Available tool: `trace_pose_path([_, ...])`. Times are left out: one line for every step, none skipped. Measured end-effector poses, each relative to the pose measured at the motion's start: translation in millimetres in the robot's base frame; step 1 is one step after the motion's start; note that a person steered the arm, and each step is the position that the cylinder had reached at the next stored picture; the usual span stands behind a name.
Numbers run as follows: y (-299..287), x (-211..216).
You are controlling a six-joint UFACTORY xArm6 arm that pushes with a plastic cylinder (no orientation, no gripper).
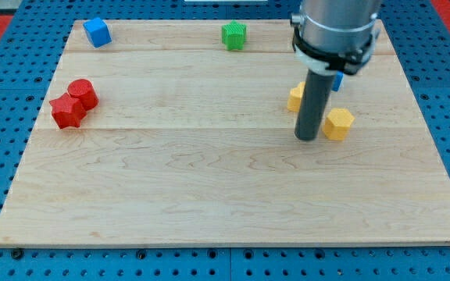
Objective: Push the blue triangle between the yellow heart and the yellow hexagon
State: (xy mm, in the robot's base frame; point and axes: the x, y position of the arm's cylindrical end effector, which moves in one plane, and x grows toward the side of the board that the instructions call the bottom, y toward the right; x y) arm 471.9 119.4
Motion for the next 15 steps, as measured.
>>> trace_pose_path([32,-10])
trace_pose_path([46,-31])
trace_pose_path([27,-24])
trace_pose_path([0,-22])
trace_pose_path([-7,-22])
trace_pose_path([-45,-7])
trace_pose_path([-111,-5])
trace_pose_path([-148,-39])
trace_pose_path([-147,-96])
trace_pose_path([-146,-110])
trace_pose_path([-81,-135])
trace_pose_path([-31,-162])
trace_pose_path([24,-177])
trace_pose_path([70,-176])
trace_pose_path([62,-133])
